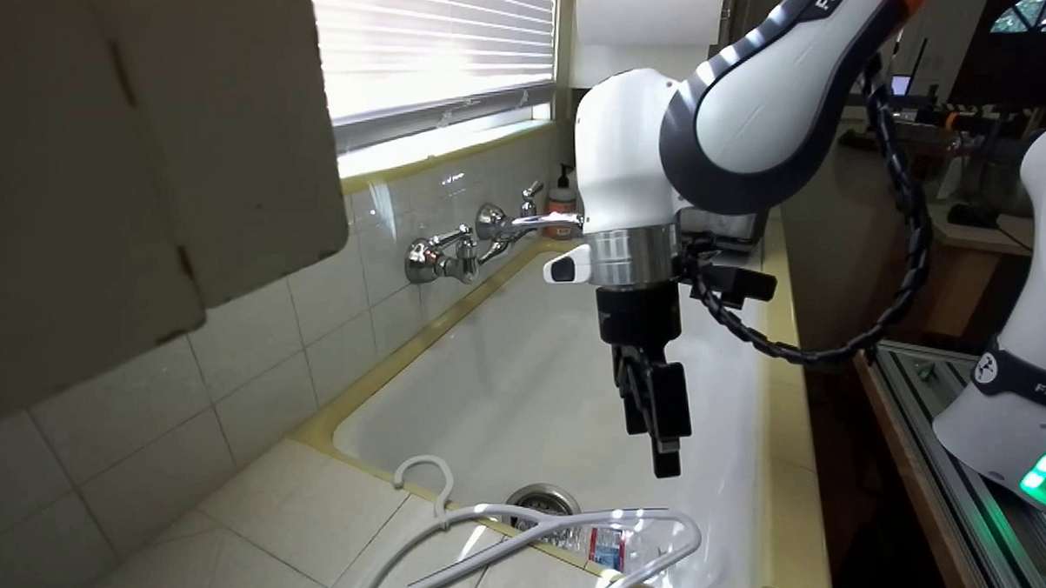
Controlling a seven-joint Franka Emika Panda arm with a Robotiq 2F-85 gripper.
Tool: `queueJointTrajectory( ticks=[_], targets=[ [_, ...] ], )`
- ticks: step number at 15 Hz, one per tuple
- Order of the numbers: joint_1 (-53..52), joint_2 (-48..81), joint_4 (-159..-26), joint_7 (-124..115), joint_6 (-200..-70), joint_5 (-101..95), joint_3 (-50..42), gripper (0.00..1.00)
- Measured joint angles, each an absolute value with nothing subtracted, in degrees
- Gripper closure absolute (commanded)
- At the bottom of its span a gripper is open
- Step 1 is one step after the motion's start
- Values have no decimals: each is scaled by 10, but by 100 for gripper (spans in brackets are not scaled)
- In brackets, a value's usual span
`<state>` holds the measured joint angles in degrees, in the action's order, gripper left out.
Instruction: Hang the hanger on the tap
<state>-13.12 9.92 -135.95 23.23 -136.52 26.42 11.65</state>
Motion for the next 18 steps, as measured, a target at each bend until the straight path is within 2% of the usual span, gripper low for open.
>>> queueJointTrajectory(
  ticks=[12,18],
  targets=[
    [-121,163,-1320,227,-1368,259,144,0],
    [-129,181,-1325,170,-1419,215,152,0]
  ],
)
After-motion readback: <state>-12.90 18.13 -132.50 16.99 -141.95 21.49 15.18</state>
